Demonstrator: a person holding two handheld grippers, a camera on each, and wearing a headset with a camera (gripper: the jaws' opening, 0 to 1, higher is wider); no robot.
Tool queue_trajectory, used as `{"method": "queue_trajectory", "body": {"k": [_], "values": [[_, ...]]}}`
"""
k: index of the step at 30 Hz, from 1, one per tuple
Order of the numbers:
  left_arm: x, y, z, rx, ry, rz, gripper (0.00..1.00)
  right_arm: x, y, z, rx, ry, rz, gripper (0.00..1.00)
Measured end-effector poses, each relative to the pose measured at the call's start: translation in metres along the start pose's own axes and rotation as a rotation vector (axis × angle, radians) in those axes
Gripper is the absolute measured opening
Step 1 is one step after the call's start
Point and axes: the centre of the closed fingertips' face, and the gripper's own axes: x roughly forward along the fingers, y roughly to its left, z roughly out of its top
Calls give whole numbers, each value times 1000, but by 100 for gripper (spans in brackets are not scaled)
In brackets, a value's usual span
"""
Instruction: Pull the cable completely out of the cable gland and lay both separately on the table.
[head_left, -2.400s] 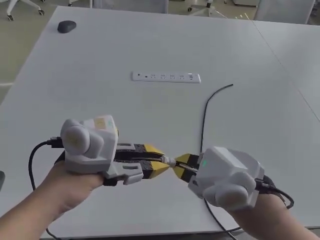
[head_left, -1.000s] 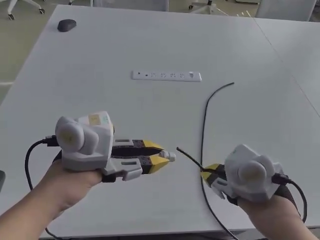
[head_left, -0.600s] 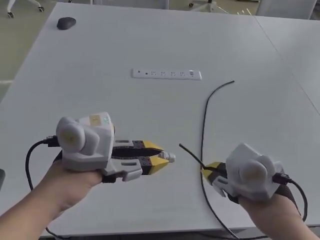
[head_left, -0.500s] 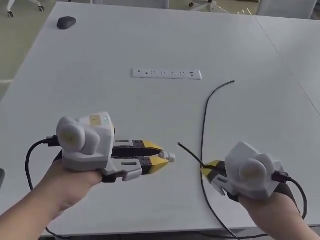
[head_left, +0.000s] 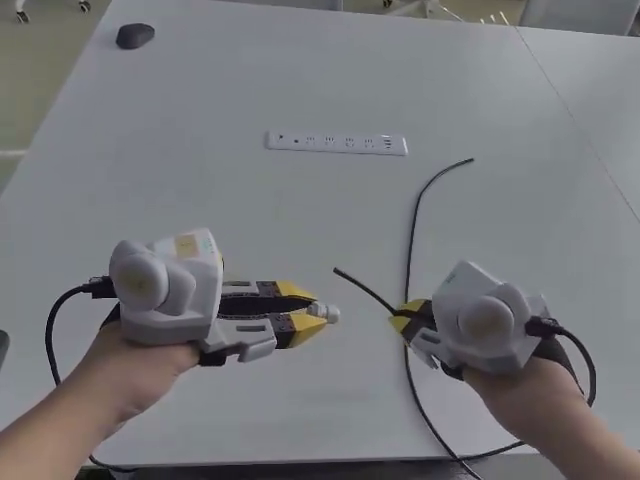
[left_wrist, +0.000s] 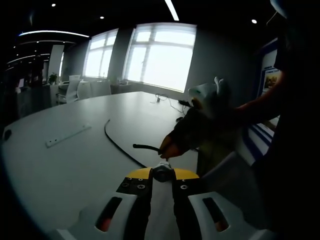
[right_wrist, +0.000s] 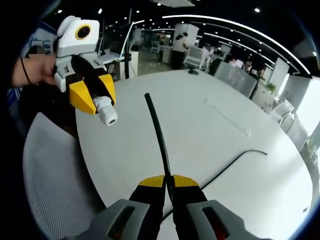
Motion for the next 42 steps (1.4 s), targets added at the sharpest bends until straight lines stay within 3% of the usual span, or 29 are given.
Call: {"method": "queue_trajectory", "body": {"k": [10, 21, 31, 42], "values": [[-4, 9, -15, -32, 14, 20, 15, 27, 4, 32, -84, -8, 33, 0], [-13, 20, -34, -61, 19, 46, 15, 55, 13, 49, -184, 7, 72, 0], [-22, 30, -51, -91, 22, 76, 15, 81, 31, 70, -259, 9, 126, 0], [-31, 34, -70, -109, 20, 99, 15, 112, 63, 92, -363, 4, 195, 0]]}}
